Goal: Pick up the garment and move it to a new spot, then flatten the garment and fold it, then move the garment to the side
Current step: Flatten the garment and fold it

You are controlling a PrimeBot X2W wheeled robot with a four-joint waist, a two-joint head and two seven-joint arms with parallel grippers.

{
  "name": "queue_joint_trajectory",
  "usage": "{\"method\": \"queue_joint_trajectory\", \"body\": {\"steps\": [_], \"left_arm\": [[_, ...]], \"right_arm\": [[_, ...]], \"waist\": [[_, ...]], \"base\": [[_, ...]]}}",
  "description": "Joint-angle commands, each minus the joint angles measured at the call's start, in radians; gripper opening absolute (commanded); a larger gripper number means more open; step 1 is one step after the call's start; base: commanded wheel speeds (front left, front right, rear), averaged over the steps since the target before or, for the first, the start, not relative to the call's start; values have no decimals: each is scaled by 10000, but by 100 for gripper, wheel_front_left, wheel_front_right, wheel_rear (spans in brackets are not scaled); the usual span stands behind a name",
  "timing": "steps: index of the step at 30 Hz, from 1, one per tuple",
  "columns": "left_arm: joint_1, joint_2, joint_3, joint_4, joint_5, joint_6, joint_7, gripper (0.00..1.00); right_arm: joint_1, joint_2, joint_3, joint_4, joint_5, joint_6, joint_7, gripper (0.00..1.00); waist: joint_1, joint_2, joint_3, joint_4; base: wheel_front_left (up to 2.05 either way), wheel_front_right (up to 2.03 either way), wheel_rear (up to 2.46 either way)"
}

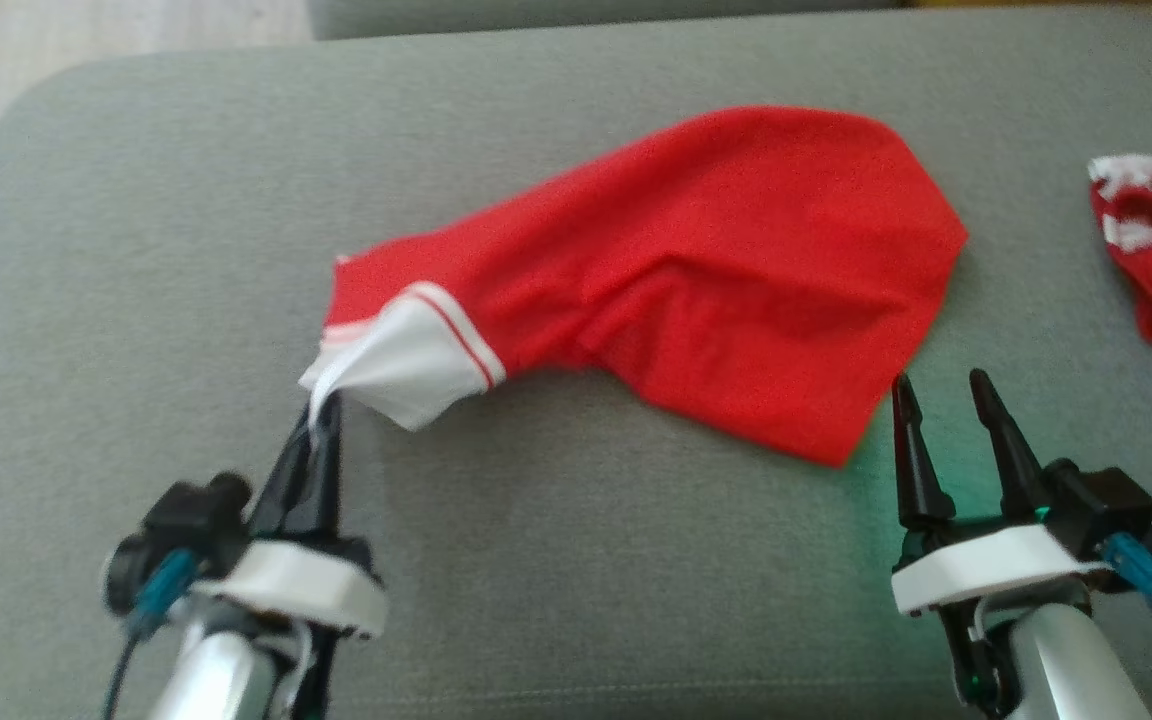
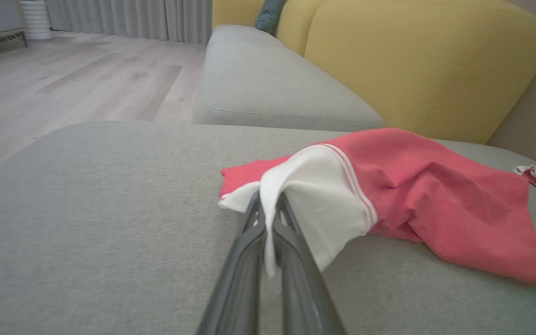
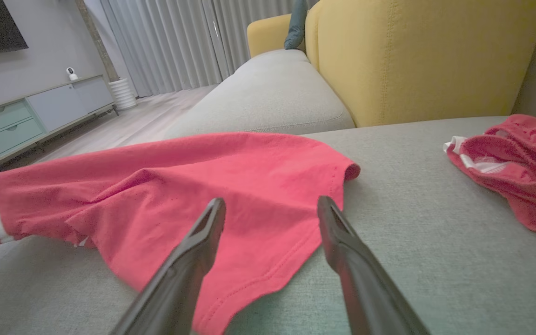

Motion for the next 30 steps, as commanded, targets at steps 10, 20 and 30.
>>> {"method": "queue_joint_trajectory", "body": {"steps": [10,20,30], "left_arm": [[1143,771,1039,-1613,-280,553,522,0],[924,308,1052,477,-644,462,224,26],[383,-120,1021,756,-341,166,-103,100]], "right_arm": [[22,-45,202,-113,-286,65,125,100],[53,-45,41,165,-493,65,315,100],[45,-45,598,937,-92,65,419,100]], "waist": [[0,0,-184,302],[0,0,-18,-38],[0,0,22,329]], "base": [[0,0,0],[0,0,0],[0,0,0]]}}
